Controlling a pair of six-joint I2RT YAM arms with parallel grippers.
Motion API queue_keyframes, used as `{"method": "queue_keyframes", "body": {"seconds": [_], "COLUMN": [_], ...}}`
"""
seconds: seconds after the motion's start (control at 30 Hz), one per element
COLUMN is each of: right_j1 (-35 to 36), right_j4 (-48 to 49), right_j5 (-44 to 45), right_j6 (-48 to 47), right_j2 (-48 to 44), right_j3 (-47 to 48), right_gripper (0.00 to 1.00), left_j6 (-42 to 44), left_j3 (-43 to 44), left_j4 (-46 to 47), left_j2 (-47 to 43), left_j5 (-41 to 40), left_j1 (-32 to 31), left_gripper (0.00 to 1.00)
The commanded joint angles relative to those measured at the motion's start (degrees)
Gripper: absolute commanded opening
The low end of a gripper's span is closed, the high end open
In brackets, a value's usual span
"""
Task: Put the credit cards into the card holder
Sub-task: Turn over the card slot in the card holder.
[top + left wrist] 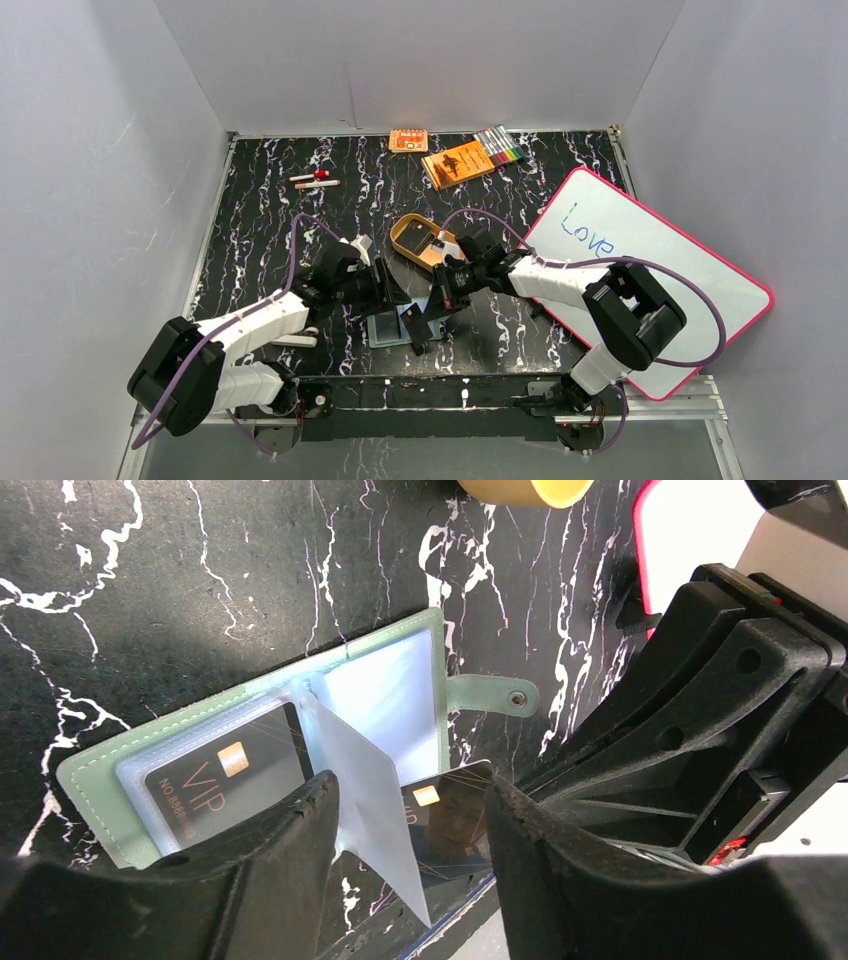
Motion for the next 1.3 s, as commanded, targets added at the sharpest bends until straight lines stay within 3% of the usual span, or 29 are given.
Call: {"method": "queue_keyframes", "body": {"seconds": [0.0, 0.17, 0.3, 0.4, 0.53, 0.7, 0.9, 1.0, 1.17, 1.27], "right_j1": [0.23, 0.24, 0.28, 0.23, 0.29, 0.23, 0.23, 0.26, 0.25, 0.29], "right_j4": [1.91, 0.9, -0.72, -1.33, -1.63, -1.63, 2.56, 6.59, 10.0, 11.68], "right_j5": [-0.74, -0.07, 1.32, 2.35, 3.15, 3.39, 4.43, 5.34, 7.89, 9.54], "right_j6": [-0.28, -0.68, -1.53, -1.68, -1.72, -1.7, 0.45, 2.49, 5.25, 6.24], "right_j2": [0.24, -0.39, -1.22, -1.72, -1.7, -2.07, -3.49, -4.42, -4.26, -3.19], "right_j3": [2.16, 2.15, 2.17, 1.99, 1.81, 1.94, 0.87, -0.15, -0.83, -1.0], "right_gripper": [0.0, 0.0, 0.0, 0.0, 0.0, 0.0, 0.0, 0.0, 0.0, 0.0], "left_j6": [0.65, 1.19, 1.8, 2.13, 2.58, 2.88, 2.76, 2.83, 3.34, 2.74], "left_j3": [1.0, 1.1, 1.19, 1.17, 1.36, 2.27, 3.5, 4.29, 4.84, 2.83], "left_j4": [-1.85, -4.22, -8.44, -10.23, -12.21, -14.93, -20.06, -22.78, -22.79, -18.92], "left_j2": [-0.37, -1.14, -2.01, -2.71, -3.13, -3.86, -7.16, -9.86, -12.98, -12.09], "left_j5": [-0.79, -4.16, -6.86, -8.53, -10.54, -12.68, -17.25, -19.5, -18.67, -14.22], "left_j1": [-0.27, -0.27, -0.26, -0.27, -0.27, -0.27, -0.28, -0.27, -0.22, -0.26], "left_gripper": [0.48, 0.22, 0.08, 0.01, 0.01, 0.04, 0.41, 0.5, 0.51, 0.47]}}
